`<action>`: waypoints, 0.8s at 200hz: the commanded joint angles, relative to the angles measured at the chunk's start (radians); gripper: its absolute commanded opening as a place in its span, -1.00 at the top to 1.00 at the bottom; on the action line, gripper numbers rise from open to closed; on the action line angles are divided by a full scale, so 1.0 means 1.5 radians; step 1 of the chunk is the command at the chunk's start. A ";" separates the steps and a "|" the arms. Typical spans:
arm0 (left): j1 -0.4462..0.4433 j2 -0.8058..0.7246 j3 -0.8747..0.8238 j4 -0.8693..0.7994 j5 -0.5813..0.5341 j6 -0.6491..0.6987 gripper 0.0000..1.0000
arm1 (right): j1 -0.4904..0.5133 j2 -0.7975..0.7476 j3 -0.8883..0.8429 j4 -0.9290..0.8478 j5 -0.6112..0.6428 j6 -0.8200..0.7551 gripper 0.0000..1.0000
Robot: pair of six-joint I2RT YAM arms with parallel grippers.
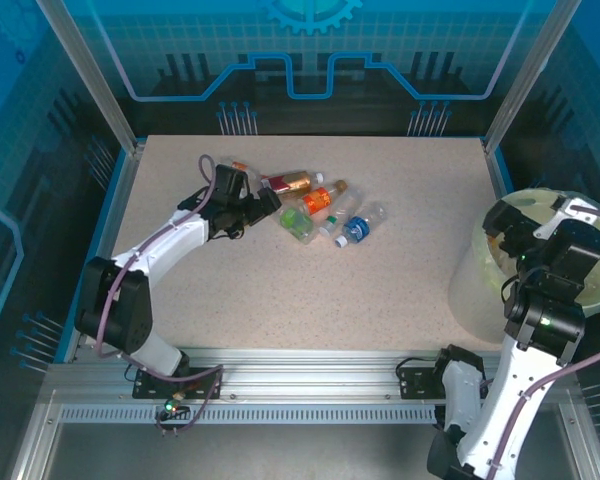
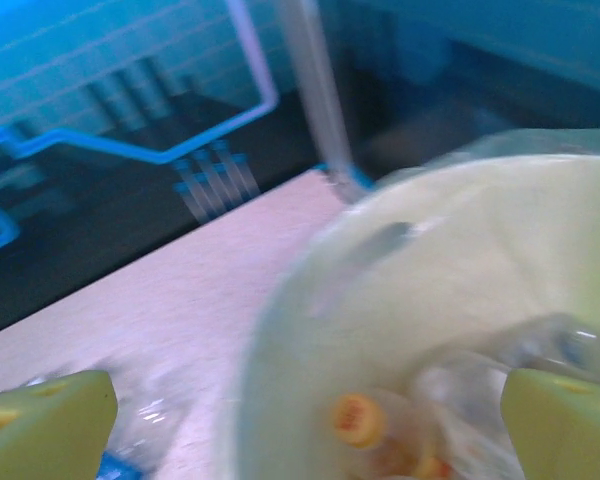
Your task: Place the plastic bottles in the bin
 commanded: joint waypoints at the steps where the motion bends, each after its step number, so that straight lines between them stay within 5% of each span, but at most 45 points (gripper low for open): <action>1: -0.011 0.045 0.050 -0.063 -0.039 -0.014 -0.96 | 0.030 0.000 0.006 0.048 -0.178 0.013 -1.00; 53: -0.051 0.150 0.139 -0.082 -0.069 -0.040 -0.93 | 0.107 -0.023 -0.066 0.142 -0.349 0.023 -1.00; 160: -0.081 0.383 0.362 -0.212 -0.153 -0.033 -0.67 | 0.187 -0.037 -0.075 0.113 -0.323 -0.021 -1.00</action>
